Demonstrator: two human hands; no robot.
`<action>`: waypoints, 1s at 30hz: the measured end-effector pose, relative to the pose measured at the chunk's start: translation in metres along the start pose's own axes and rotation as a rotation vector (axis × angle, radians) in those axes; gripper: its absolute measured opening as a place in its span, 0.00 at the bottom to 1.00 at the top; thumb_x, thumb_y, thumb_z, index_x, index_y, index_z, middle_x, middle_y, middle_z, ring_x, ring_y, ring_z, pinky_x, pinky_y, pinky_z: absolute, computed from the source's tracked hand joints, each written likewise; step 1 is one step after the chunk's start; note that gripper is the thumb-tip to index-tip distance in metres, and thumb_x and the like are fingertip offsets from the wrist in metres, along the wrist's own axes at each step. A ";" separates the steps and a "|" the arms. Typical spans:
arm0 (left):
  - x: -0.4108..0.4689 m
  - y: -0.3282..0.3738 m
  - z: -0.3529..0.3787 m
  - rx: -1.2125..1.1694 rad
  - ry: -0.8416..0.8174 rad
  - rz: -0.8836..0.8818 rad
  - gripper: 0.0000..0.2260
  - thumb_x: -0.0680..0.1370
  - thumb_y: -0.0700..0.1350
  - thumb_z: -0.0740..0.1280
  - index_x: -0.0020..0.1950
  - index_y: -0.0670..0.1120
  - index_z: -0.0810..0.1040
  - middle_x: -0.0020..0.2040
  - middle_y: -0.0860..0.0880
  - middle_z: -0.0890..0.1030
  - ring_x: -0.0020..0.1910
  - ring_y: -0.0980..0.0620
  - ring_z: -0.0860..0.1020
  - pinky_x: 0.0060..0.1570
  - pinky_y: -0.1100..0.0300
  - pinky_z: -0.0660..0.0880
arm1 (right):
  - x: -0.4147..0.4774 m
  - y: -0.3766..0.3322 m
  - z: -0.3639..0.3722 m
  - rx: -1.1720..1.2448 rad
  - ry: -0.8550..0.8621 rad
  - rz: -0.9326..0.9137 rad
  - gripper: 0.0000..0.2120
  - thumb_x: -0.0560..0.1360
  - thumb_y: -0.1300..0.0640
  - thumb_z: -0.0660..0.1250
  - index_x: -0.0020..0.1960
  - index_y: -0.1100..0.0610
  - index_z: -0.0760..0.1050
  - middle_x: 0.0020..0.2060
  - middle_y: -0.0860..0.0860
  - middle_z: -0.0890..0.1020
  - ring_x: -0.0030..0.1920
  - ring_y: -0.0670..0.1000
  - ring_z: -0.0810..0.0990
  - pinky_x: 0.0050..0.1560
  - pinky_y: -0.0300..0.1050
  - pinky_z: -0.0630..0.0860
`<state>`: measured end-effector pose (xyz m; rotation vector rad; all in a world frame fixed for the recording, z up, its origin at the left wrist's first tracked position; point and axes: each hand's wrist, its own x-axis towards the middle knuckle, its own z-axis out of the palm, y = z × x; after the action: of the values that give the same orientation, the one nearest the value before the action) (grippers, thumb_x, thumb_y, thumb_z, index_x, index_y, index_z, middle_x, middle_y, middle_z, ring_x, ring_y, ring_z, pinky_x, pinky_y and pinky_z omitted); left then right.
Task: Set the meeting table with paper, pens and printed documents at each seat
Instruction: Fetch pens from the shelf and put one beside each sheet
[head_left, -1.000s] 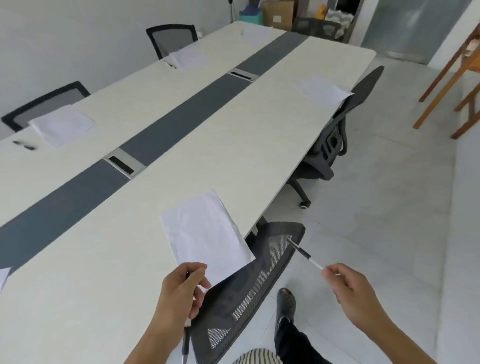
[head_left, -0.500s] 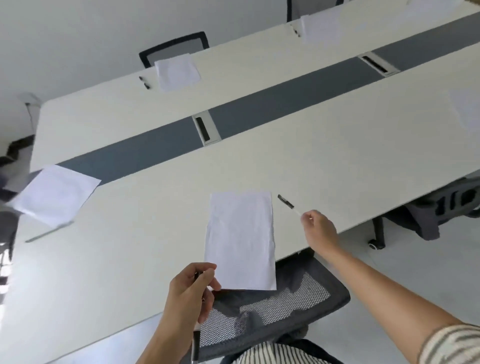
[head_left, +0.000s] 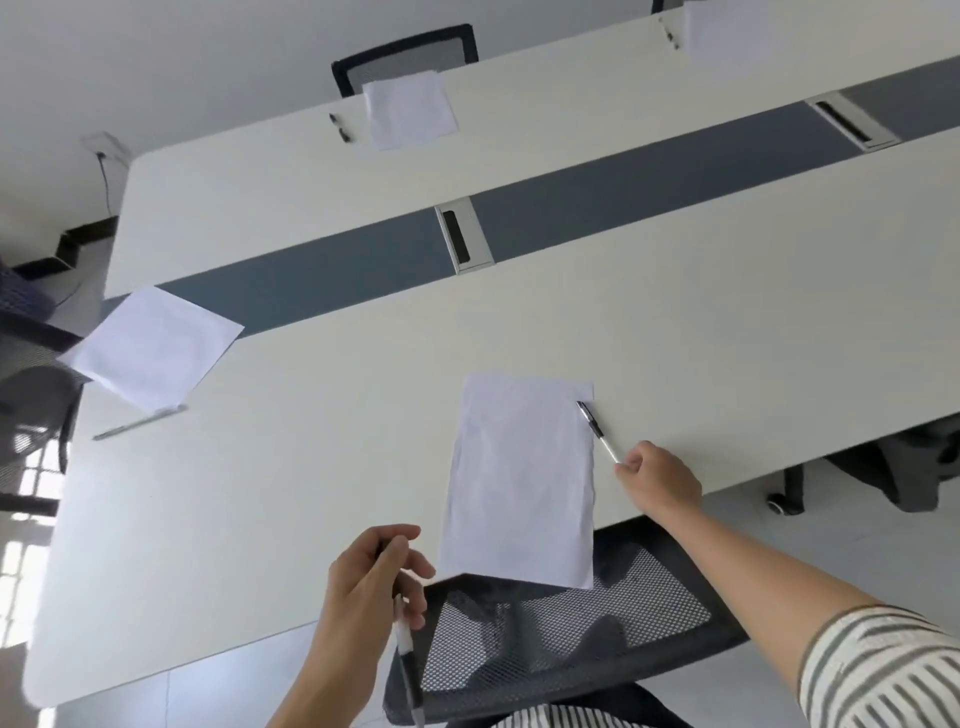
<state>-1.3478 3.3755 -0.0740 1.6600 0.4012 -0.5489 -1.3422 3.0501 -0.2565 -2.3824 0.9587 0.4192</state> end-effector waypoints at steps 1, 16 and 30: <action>0.004 0.003 0.001 0.004 -0.010 0.012 0.08 0.82 0.37 0.58 0.52 0.38 0.77 0.34 0.41 0.79 0.26 0.48 0.72 0.26 0.57 0.71 | -0.004 0.001 -0.002 0.009 0.002 0.001 0.10 0.76 0.48 0.64 0.51 0.53 0.75 0.51 0.50 0.81 0.51 0.54 0.79 0.49 0.47 0.75; 0.024 0.036 0.114 0.086 -0.445 0.181 0.07 0.81 0.39 0.61 0.49 0.37 0.76 0.39 0.38 0.83 0.29 0.47 0.72 0.27 0.56 0.70 | -0.194 0.010 -0.086 0.886 -0.118 -0.025 0.10 0.80 0.53 0.64 0.50 0.57 0.80 0.42 0.52 0.84 0.38 0.45 0.82 0.31 0.31 0.71; -0.112 -0.044 0.332 0.561 -0.914 0.210 0.06 0.79 0.36 0.63 0.53 0.41 0.78 0.35 0.45 0.82 0.32 0.48 0.78 0.31 0.53 0.75 | -0.292 0.248 -0.140 0.813 0.142 0.016 0.09 0.80 0.50 0.62 0.46 0.51 0.79 0.26 0.43 0.70 0.28 0.42 0.64 0.31 0.36 0.61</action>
<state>-1.5069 3.0601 -0.0825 1.7335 -0.6398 -1.2490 -1.7104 2.9776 -0.0976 -1.6711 0.9677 -0.1343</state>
